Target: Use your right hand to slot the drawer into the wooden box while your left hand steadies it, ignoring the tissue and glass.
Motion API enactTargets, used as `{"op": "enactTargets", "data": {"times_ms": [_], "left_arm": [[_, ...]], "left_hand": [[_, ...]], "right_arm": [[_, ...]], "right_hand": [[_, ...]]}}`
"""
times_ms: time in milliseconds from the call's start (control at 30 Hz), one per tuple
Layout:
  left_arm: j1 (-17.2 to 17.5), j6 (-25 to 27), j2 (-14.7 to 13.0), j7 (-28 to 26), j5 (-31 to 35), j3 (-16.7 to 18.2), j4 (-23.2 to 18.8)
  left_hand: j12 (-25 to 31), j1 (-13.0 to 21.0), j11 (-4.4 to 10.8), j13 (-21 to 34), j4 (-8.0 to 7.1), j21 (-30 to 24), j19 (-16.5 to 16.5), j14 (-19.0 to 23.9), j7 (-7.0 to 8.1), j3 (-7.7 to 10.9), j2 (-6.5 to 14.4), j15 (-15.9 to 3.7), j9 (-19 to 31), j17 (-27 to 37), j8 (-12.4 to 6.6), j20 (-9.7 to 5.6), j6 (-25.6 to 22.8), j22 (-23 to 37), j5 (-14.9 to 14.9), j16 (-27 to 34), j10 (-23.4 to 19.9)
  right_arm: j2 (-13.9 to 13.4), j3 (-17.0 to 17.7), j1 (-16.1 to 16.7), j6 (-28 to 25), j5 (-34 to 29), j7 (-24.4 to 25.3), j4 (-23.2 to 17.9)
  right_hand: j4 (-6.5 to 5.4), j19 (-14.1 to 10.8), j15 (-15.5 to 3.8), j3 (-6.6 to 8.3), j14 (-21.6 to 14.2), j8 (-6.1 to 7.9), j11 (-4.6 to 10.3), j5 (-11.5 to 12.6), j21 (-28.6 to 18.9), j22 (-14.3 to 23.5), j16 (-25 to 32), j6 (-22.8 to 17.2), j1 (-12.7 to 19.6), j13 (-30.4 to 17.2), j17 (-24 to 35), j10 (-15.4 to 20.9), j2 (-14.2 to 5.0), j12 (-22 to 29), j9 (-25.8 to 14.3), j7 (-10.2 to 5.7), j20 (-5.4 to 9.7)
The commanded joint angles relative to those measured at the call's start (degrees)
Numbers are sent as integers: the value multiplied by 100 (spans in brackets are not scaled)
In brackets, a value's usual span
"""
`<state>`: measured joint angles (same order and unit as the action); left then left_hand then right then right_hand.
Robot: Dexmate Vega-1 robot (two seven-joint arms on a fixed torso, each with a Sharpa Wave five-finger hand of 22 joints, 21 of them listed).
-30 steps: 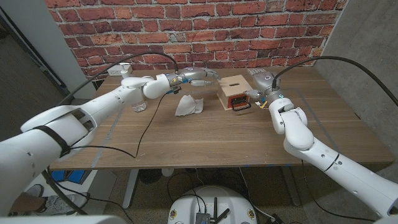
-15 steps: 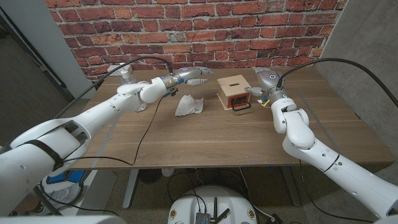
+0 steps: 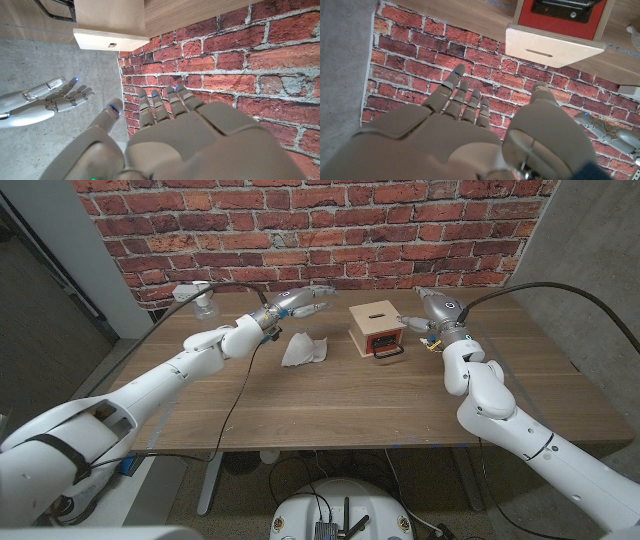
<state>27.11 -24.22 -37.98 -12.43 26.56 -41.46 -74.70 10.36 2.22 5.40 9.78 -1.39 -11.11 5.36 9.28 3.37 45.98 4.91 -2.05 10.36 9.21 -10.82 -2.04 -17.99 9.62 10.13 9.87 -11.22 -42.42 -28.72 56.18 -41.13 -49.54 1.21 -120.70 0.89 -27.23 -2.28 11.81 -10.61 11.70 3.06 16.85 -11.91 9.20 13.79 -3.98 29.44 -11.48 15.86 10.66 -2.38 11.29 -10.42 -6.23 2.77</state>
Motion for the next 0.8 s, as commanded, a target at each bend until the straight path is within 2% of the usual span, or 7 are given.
{"op": "enactTargets", "data": {"times_ms": [33, 233, 333, 500, 800], "left_arm": [[701, 584, 10, -444, -337, 432, -544], [937, 666, 136, -702, -623, 581, -551], [1079, 741, 240, -853, -827, 674, -546], [1245, 787, 332, -1039, -1064, 774, -494], [1398, 550, 529, -1257, -1553, 914, -224]], "left_hand": [[-16, 50, -23, 17, 46, 5, 71, -47, -12, 16, 493, -446, 4, 13, 25, -628, 18, 10, -18, -11, 30], [-14, 65, -46, 17, 68, 3, 83, -70, -29, 0, 496, -429, 1, 15, 33, -629, 43, 10, -21, -11, 48], [-15, 72, -59, 16, 79, 1, 91, -81, -42, -8, 496, -419, 0, 16, 37, -627, 58, 9, -23, -11, 63], [-12, 88, -72, 16, 101, -7, 121, -103, -38, -23, 500, -409, -5, 17, 42, -625, 76, 9, -24, -10, 80], [-12, 105, -78, 15, 123, -14, 154, -122, -55, -40, 509, -395, -8, 19, 45, -625, 96, 9, -24, -6, 106]], "right_arm": [[-4, 411, 191, 150, 1456, 592, -132], [-41, 424, 154, 170, 1936, 847, -90], [-3, 559, 217, 403, 2338, 1071, -5], [-2, 546, 173, 537, 2667, 1351, 108], [72, 711, 210, 1097, 3434, 1818, 379]], "right_hand": [[-74, -18, -71, -13, 80, -15, -1, -45, 30, 27, -6, -19, -110, -9, 18, -23, -39, 8, -4, -16, 81], [-100, 11, -55, -22, 104, -20, -8, -78, 56, 26, -16, -24, -166, -7, 22, -35, -72, 1, -2, -26, 93], [-126, 23, -59, -32, 117, -20, -5, -105, 70, 26, -20, -38, -218, -6, 25, -28, -101, 4, -1, -32, 101], [-153, 38, -78, -40, 130, -16, 5, -136, 86, 26, -25, -73, -276, -4, 28, -18, -140, 8, 1, -39, 129], [-181, 39, -75, -52, 133, -6, -5, -170, 97, 25, -29, -131, -342, -1, 28, 0, -172, 14, 3, -24, 142]]}}
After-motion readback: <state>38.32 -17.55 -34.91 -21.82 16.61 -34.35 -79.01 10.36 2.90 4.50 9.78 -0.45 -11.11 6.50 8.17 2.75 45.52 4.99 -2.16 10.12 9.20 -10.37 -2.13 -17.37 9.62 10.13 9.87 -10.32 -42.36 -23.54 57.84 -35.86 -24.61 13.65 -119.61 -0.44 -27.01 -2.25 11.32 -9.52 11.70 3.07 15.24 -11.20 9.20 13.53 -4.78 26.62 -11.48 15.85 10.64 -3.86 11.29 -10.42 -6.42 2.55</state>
